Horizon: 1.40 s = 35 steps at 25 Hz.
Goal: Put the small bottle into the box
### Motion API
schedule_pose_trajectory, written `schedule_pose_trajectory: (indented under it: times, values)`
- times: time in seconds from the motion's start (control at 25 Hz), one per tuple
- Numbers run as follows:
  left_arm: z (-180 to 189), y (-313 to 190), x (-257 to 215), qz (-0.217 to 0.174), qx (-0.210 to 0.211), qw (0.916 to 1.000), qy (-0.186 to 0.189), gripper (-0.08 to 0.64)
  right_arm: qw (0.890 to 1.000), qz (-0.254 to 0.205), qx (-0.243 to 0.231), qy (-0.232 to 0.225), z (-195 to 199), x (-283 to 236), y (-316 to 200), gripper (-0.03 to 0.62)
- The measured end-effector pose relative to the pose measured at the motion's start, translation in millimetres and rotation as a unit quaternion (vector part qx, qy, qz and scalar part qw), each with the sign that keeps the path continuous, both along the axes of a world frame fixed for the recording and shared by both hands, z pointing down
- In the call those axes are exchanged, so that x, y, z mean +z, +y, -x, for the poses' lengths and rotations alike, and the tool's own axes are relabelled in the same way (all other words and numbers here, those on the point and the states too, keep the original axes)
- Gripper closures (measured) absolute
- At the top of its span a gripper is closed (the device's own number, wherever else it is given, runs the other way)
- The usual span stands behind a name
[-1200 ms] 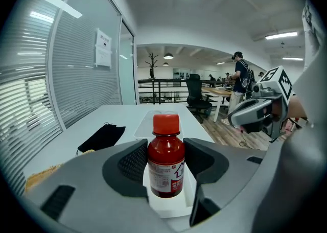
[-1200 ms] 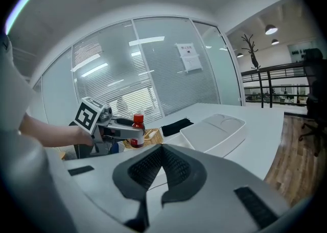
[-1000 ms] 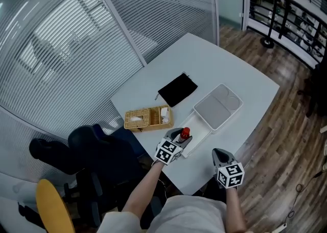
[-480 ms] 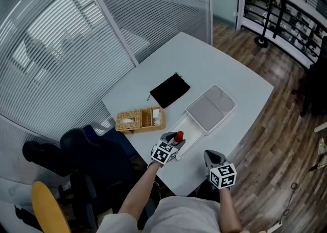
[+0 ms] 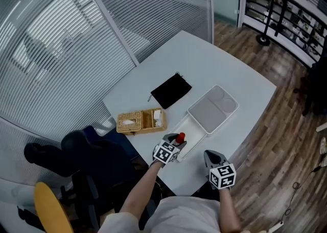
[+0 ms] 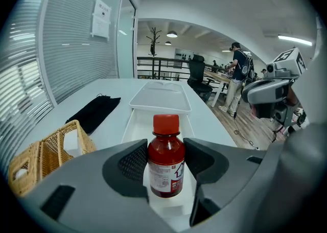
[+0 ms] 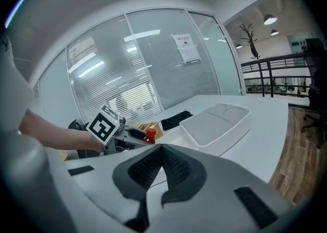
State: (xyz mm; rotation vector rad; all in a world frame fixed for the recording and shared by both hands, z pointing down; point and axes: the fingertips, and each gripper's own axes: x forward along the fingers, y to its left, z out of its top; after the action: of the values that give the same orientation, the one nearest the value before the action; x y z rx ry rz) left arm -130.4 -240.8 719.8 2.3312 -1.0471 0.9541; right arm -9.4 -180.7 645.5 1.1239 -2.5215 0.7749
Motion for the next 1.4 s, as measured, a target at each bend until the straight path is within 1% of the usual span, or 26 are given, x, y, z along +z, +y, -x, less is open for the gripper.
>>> schedule_pose_trajectory:
  times: [0.2,0.44,0.72,1.16,1.4]
  values:
    - [-1.1,-2.4,9.3,0.015,0.009,0.9998,-0.008,0.324,1.0,-0.005,0.011,0.001,-4.8,-1.4,-4.3,0.586]
    - [-1.6,-3.2,20.8,0.03,0.015,0.9993,-0.016,0.324,1.0,0.001,0.021,0.001,-9.6,3.3,-5.6,0.586]
    - [-5.4,-2.4,33.8,0.053,0.024,0.9976,-0.037,0.324,1.0,0.011,0.026,-0.003,-12.1,7.9,-6.2,0.586]
    - [-5.5,-4.7,63.4,0.1,0.036,0.9917,-0.072,0.324,0.999,0.007,0.034,0.007,-20.3,10.1,-10.9,0.586]
    - [-12.1,-8.1,73.4,0.117,0.042,0.9891,-0.078,0.324,0.999,0.008,0.037,0.01,-26.7,12.5,-15.0,0.586]
